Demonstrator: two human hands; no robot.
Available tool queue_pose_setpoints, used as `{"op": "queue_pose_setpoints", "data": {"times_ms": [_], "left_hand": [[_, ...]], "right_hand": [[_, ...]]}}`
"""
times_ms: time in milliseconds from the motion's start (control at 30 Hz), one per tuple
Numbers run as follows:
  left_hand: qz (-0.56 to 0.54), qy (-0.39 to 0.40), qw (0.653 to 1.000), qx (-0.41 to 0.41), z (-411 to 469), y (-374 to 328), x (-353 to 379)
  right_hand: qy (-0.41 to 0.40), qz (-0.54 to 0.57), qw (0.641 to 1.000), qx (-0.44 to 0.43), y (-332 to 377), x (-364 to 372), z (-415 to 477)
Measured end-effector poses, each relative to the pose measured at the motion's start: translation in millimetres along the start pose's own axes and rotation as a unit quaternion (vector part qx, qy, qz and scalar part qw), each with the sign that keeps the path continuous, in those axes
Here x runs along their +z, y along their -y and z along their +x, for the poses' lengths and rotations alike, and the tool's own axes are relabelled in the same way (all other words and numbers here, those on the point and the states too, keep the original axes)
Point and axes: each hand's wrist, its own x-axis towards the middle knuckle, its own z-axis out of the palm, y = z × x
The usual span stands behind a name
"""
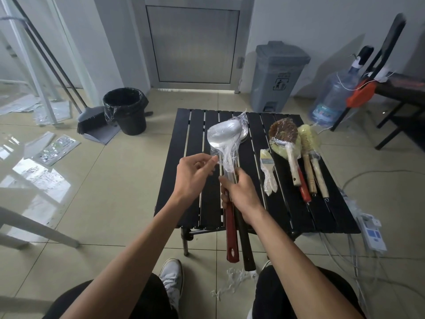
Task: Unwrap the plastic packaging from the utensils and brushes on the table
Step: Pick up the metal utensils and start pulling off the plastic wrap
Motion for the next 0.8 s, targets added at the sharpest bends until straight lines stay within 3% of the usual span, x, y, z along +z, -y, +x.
{"op": "queue_pose_setpoints", "data": {"times_ms": [233, 367, 533, 733, 800], "left_hand": [[-0.081, -0.016, 0.994, -0.068, 5, -7, -3], [-0.134, 0.01, 0.986, -0.101, 1, -8, 1], [-0.263, 0.011, 0.955, -0.134, 3, -11, 4], [-0.281, 0.008, 0.949, -0.14, 4, -13, 6], [-0.273, -0.018, 0.946, -0.177, 6, -13, 5]], "right_hand": [[0.074, 0.164, 0.977, 0.111, 12, -3, 2], [0.088, 0.221, 0.964, 0.118, 13, -7, 1], [0.076, 0.203, 0.97, 0.106, 14, -11, 0], [0.028, 0.086, 0.995, 0.037, 15, -12, -1], [0.026, 0.074, 0.997, 0.019, 16, -10, -2]]}}
